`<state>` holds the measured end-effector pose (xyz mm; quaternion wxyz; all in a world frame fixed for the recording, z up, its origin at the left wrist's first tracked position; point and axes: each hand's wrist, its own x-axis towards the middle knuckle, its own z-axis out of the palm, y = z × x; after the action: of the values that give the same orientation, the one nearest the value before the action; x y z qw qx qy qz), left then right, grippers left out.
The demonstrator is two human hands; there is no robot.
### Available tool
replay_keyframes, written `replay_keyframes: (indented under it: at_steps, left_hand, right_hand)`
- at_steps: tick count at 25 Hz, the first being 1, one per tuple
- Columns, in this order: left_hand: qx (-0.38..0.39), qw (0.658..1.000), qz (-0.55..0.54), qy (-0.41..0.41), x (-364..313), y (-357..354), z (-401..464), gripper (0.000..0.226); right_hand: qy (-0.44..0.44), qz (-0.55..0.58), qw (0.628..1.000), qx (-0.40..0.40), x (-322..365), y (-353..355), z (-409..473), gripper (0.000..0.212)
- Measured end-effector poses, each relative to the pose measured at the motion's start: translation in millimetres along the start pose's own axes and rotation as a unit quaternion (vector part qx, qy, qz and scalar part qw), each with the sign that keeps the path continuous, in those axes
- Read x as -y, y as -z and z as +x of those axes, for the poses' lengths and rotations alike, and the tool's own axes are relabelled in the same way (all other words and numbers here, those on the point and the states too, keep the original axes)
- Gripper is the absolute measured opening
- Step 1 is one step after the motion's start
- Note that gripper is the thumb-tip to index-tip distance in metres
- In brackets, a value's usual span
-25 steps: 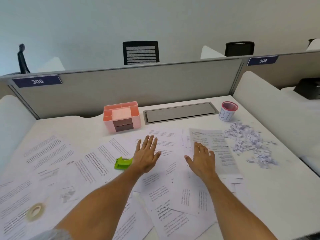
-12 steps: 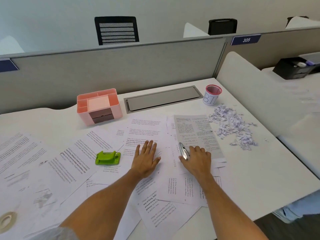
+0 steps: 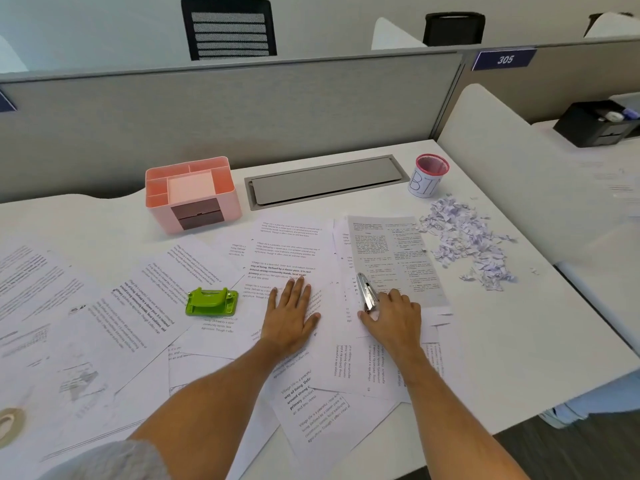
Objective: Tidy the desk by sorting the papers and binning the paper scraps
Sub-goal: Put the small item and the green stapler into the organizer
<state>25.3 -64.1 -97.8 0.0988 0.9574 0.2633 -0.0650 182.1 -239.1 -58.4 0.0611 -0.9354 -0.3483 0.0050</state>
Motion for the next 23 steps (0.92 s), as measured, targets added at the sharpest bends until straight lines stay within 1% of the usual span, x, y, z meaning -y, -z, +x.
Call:
replay_keyframes:
  at_steps: [7, 14, 19, 23]
  left_hand:
    - [-0.007, 1.0, 0.005, -0.001, 2, -2, 0, 0.072]
    - [-0.017, 1.0, -0.001, 0.001, 3, -5, 1, 0.075]
    - [-0.024, 1.0, -0.008, 0.001, 3, -4, -1, 0.075]
    - [-0.027, 1.0, -0.011, -0.001, 1, -1, -2, 0.074]
  right_hand:
    - [-0.014, 0.035, 0.999, -0.026, 6, -2, 0, 0.035]
    - [-0.038, 0.094, 0.994, -0.05, 10, 0, 4, 0.032]
    - [0.009, 0.128, 0.986, -0.109, 21, 11, 24, 0.041]
    - [0.06, 0.127, 0.978, -0.153, 40, 21, 49, 0.042]
